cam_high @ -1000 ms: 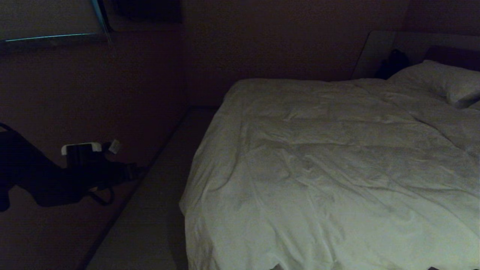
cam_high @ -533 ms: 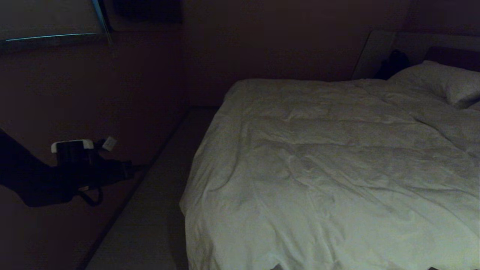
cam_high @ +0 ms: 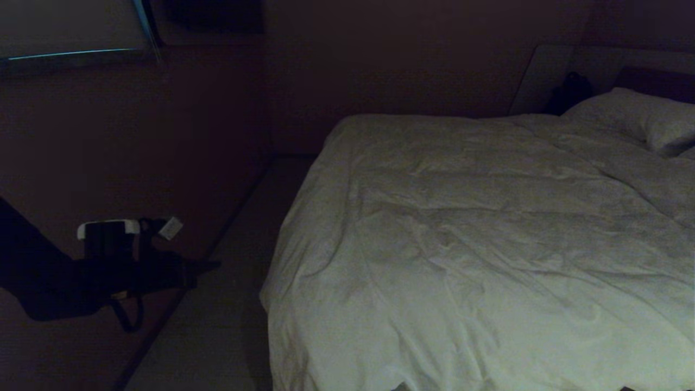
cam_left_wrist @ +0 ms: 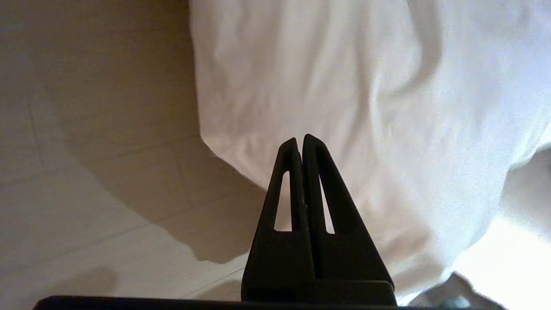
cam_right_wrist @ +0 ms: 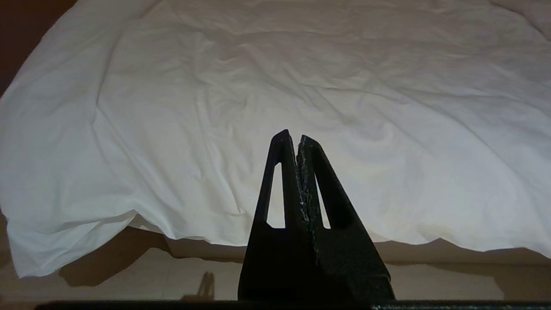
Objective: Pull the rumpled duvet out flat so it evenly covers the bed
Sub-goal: Flatten the corners of the folded blanket
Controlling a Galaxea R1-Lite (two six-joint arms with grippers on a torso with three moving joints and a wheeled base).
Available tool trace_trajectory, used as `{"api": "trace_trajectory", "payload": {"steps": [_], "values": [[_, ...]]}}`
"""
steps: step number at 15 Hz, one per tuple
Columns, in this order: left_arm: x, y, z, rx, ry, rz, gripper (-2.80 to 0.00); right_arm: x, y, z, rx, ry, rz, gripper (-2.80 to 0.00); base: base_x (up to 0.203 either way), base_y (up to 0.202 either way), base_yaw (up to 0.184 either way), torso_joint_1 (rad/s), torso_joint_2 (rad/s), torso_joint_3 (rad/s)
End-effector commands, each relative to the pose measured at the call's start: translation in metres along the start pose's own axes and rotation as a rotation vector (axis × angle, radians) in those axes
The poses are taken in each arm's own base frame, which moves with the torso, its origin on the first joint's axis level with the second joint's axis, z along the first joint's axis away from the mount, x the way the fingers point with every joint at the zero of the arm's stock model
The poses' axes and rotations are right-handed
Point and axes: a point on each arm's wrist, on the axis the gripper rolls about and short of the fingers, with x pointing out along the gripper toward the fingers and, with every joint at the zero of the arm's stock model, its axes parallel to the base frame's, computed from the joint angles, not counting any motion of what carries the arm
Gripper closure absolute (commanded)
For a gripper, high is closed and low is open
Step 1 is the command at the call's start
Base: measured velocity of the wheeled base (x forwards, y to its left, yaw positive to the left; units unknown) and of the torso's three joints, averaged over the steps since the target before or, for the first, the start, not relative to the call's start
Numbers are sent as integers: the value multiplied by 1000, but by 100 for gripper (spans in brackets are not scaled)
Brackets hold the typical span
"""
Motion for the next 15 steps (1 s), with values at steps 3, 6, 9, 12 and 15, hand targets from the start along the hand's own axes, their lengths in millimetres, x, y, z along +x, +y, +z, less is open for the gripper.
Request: {"api": "trace_trajectory", "payload": {"steps": [3, 6, 9, 12, 15], "values": [[-2, 3, 36, -199, -57, -2, 0, 0, 0, 0, -1, 1, 0, 0, 0, 0, 0, 0, 0, 0], [-5, 6, 61, -387, 4, -5, 0, 0, 0, 0, -1, 1, 0, 0, 0, 0, 0, 0, 0, 0], [-10, 2, 72, -533, 119, -28, 0, 0, 0, 0, -1, 1, 0, 0, 0, 0, 0, 0, 0, 0], [-9, -3, 76, -583, 197, -32, 0, 0, 0, 0, -1, 1, 0, 0, 0, 0, 0, 0, 0, 0], [-5, -4, 73, -557, 209, -35, -280, 0, 0, 0, -1, 1, 0, 0, 0, 0, 0, 0, 0, 0]]}}
